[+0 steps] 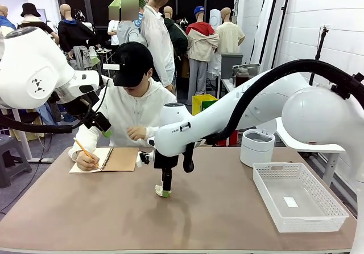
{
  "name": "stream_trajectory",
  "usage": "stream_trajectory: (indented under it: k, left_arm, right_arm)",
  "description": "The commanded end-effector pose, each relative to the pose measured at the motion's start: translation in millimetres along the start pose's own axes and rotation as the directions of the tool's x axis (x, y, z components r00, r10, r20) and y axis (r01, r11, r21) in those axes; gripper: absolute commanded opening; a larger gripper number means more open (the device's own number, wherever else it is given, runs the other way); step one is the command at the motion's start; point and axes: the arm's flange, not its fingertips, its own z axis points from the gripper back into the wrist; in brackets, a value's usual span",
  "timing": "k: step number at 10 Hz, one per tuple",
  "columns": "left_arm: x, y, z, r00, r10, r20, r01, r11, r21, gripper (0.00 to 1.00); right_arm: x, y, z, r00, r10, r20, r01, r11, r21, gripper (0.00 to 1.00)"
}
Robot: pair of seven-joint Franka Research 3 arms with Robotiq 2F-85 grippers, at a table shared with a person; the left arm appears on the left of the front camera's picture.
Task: Sort the paper based on its condition.
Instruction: If a person hands you a paper, place it in the Organizing basket , and if it's crumpled, put it in the Trash can.
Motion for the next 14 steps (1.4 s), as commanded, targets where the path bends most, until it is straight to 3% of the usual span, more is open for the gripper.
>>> stream_trajectory:
  k: [1, 2, 4, 9, 12, 14]
  left_arm:
    - [-0.3, 0.8, 1.6, 1.0, 0.002, 0.005, -0.002, 1.0, -0.002, 1.0]
    - [-0.3, 0.8, 1.6, 1.0, 0.002, 0.005, -0.002, 1.0, -0.002, 1.0]
    - [-0.3, 0.8, 1.6, 1.0, 0.002, 0.005, -0.002, 1.0, -0.002, 1.0]
    - [-0.3, 0.8, 1.6, 1.0, 0.002, 0.005, -0.002, 1.0, -0.002, 1.0]
    - [-0.3, 0.8, 1.6, 1.0, 0.002, 0.005, -0.002, 1.0, -0.002, 1.0]
    - [-0.3, 0.8, 1.6, 1.0, 0.002, 0.005, -0.002, 1.0, -0.002, 1.0]
  right_arm:
    - [5.3, -5.1, 2.5, 1.0, -0.02, 0.011, 0.02, 1.0, 0.023, 0.69]
    - [3.5, -6.4, 3.6, 1.0, -0.028, 0.008, 0.028, 0.999, 0.04, 0.69]
    - [5.4, -6.4, 1.7, 0.999, -0.041, 0.007, 0.041, 0.999, 0.032, 0.29]
    - [-4.8, -6.8, 18.8, 0.996, -0.082, -0.019, 0.083, 0.995, 0.052, 0.29]
    - [-41.6, -3.7, 89.3, 0.985, -0.175, -0.015, 0.175, 0.984, 0.018, 0.29]
    - [-74.2, -6.5, 135.4, 0.963, -0.262, -0.066, 0.258, 0.964, -0.065, 0.29]
